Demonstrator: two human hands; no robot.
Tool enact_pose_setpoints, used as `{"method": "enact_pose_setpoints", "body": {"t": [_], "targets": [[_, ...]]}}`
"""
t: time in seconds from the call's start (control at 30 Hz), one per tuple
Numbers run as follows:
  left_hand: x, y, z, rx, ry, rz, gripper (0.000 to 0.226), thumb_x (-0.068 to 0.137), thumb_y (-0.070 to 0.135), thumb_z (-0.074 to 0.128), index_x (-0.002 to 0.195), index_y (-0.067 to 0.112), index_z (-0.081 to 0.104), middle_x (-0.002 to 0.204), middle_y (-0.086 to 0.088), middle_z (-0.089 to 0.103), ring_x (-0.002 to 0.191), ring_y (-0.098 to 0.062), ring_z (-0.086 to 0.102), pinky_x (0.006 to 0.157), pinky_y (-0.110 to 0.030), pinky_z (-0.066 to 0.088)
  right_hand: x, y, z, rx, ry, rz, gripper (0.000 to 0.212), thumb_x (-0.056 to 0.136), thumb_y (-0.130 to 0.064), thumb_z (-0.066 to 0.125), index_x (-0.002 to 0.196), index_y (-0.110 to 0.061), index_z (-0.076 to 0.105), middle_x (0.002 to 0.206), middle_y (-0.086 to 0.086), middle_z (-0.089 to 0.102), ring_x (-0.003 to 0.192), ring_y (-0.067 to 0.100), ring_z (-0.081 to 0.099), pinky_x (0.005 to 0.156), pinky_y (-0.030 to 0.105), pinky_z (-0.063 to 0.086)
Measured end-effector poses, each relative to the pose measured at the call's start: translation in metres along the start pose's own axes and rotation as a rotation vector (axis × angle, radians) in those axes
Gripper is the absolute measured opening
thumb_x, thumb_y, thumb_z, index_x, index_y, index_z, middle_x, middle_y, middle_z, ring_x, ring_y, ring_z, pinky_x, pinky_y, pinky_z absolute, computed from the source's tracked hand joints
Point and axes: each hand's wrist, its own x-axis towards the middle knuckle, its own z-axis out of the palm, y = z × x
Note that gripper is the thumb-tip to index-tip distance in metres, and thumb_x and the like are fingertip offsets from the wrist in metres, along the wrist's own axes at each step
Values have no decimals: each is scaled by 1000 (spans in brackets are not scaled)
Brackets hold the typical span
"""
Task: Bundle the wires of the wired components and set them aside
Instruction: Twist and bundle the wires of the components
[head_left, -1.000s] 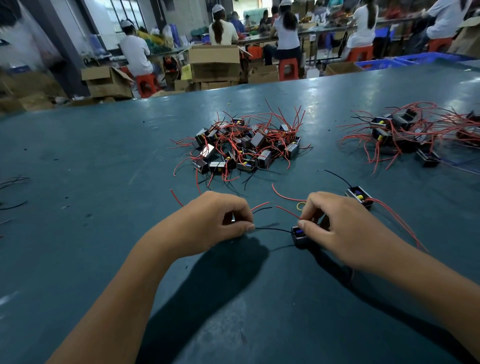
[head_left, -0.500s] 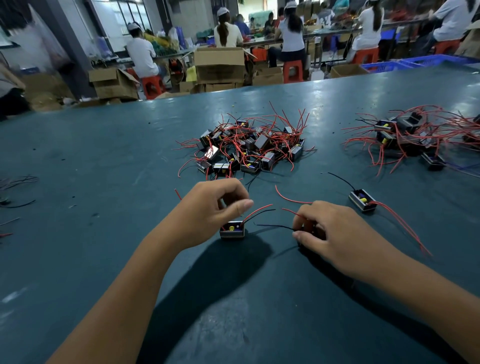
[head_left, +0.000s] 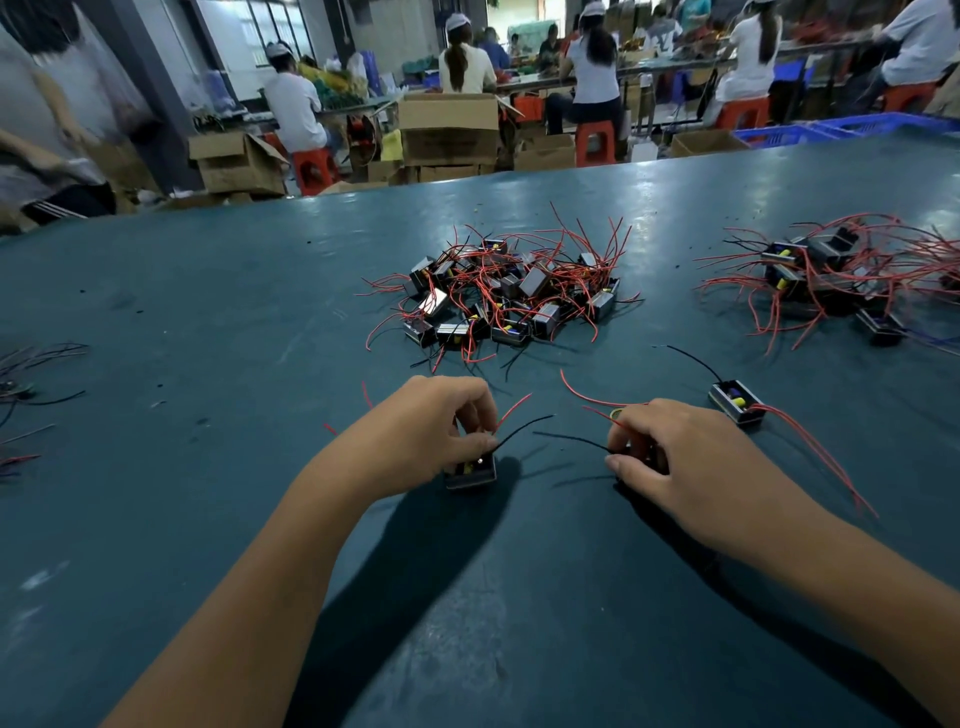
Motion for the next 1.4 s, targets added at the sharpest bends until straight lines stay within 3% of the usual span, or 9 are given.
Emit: {"method": "enact_pose_setpoints", "body": {"t": [0.17, 0.33, 0.53, 0.67, 0.83, 0.9, 1.1, 1.27, 1.4], "targets": [[-3, 8, 7, -63, -72, -28, 15, 94, 13, 66, 84, 22, 58, 78, 5, 68, 48, -17, 68, 44, -25, 50, 2, 3, 3, -63, 43, 57, 11, 89, -32, 67, 90, -26, 58, 81, -12, 54, 80, 14, 53, 76, 35, 45], [-3, 8, 7, -187, -104, -110, 15, 95, 2, 52, 88, 14, 60, 76, -7, 72, 55, -22, 72, 51, -27, 56, 2, 5, 3, -20, 60, 53, 13, 87, -31, 70, 91, -25, 59, 79, -12, 57, 76, 12, 54, 72, 34, 46], [-6, 12, 6, -326, -147, -185, 27, 91, -8, 29, 96, 5, 53, 90, -13, 72, 58, -23, 71, 49, -23, 51, 3, 6, 3, 0, 55, 46, 13, 87, -29, 71, 90, -25, 59, 76, -13, 57, 71, 7, 52, 69, 33, 44], [-10, 14, 2, -320, -180, -184, 22, 91, -6, 32, 95, 7, 50, 96, -10, 73, 62, -19, 71, 54, -21, 51, 3, 7, 3, 23, 57, 59, 14, 87, -28, 71, 88, -25, 58, 74, -12, 58, 69, 1, 51, 64, 28, 39], [-11, 18, -4, -185, -254, -91, 26, 91, 3, 46, 98, 18, 65, 74, 17, 69, 67, -14, 70, 67, -27, 57, 3, 9, -1, 35, 14, 58, 22, 86, -28, 72, 82, -25, 50, 69, -11, 57, 63, 1, 51, 58, 16, 36], [-11, 18, -3, -167, -261, -99, 25, 93, 7, 49, 98, 22, 68, 72, 17, 69, 71, -17, 71, 77, -35, 59, 4, 13, -8, 76, -36, 70, 19, 87, -26, 71, 84, -27, 52, 68, -7, 60, 62, 5, 53, 61, 18, 41], [-11, 17, -3, -161, -281, -118, 16, 97, 18, 56, 94, 25, 71, 72, 2, 72, 72, -18, 70, 82, -43, 58, 9, 25, -20, 201, -125, 91, 14, 90, -15, 65, 85, -28, 60, 79, -8, 68, 70, 2, 59, 65, 16, 46], [-10, 17, -3, -148, -316, -80, 17, 97, 39, 62, 92, 26, 71, 74, 2, 72, 72, -16, 70, 82, -44, 57, 12, 28, -21, 248, -137, 132, 12, 89, -17, 64, 84, -28, 63, 80, -5, 71, 77, 15, 66, 77, 42, 54], [-10, 17, -4, -133, -342, -66, 22, 95, 45, 63, 89, 26, 71, 72, 5, 71, 75, -19, 69, 81, -44, 57, 11, 30, -21, 313, -140, 153, 6, 91, -24, 64, 85, -25, 63, 82, -3, 73, 80, 25, 68, 78, 48, 55]]}}
